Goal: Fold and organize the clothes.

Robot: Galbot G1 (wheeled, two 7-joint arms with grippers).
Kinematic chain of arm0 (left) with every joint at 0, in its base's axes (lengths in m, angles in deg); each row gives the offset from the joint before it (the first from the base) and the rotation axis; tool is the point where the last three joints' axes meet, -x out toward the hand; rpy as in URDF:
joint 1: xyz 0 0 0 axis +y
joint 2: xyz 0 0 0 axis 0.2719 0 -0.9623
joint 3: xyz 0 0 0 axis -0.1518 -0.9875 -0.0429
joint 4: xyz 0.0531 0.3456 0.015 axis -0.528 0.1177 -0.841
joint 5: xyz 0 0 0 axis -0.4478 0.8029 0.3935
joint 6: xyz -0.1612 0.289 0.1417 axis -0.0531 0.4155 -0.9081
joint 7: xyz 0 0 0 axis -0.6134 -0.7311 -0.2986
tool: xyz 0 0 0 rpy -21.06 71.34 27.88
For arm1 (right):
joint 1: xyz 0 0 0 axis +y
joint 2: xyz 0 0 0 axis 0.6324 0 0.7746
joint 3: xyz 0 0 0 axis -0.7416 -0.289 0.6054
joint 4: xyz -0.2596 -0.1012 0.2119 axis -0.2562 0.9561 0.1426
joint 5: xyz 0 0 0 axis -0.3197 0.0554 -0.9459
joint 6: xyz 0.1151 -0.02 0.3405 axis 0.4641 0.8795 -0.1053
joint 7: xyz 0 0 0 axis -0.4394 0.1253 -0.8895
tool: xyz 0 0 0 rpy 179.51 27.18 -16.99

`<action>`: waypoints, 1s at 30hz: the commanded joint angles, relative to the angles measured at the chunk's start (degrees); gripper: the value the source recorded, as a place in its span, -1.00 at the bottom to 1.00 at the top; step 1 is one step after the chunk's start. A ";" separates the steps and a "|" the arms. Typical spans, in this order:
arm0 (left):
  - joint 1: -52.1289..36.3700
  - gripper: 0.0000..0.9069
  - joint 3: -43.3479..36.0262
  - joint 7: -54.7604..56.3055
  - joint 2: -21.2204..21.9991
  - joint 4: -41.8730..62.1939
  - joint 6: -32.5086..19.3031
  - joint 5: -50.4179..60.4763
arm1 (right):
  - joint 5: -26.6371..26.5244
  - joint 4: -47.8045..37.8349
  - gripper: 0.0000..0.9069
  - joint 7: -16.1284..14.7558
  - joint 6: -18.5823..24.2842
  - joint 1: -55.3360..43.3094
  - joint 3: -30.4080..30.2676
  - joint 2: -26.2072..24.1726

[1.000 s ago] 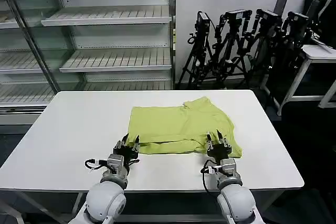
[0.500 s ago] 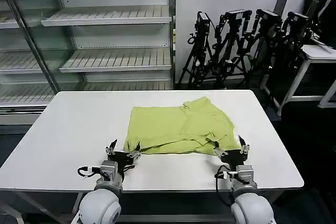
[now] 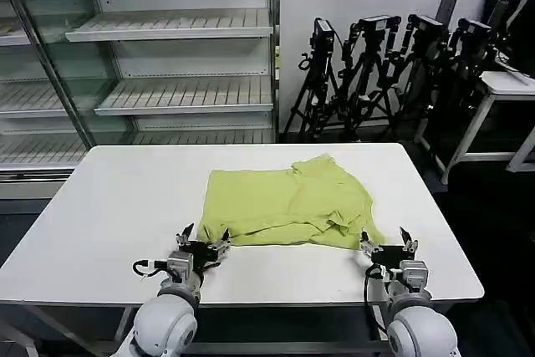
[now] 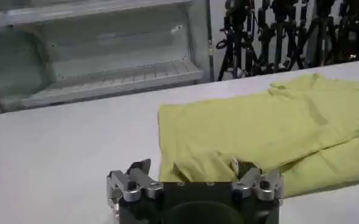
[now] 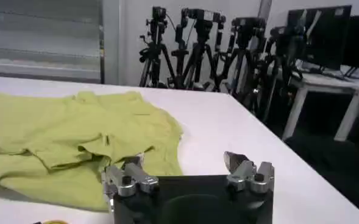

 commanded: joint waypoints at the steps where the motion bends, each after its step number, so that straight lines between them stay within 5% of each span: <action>1: -2.85 -0.60 -0.91 0.09 -0.17 3.61 0.00 -0.79 | -2.62 -1.12 1.00 1.44 -1.16 -0.30 -0.36 -0.05; 4: -2.81 -0.89 -0.96 -0.08 -0.41 3.81 -0.01 -1.36 | -3.00 -1.65 1.00 1.51 -1.16 -0.37 -1.11 -0.07; 5: -2.71 -0.91 -0.94 -0.09 -0.46 3.73 -0.01 -1.87 | -3.06 -1.94 0.80 1.58 -1.15 -0.46 -1.31 -0.04; 7: -2.49 -0.91 -0.79 0.00 -0.51 3.65 0.00 -2.98 | -3.30 -2.14 -0.40 1.91 -1.14 -0.58 -1.62 0.03; 10: -2.21 -0.91 -0.63 0.03 -0.68 3.63 -0.01 -3.67 | -3.67 -2.34 -1.00 2.38 -1.12 -0.80 -1.80 0.12; 30: 3.05 -0.91 1.39 0.49 -3.00 -3.41 0.05 -4.17 | -3.39 2.72 -1.00 2.71 -1.10 2.65 -1.99 -0.31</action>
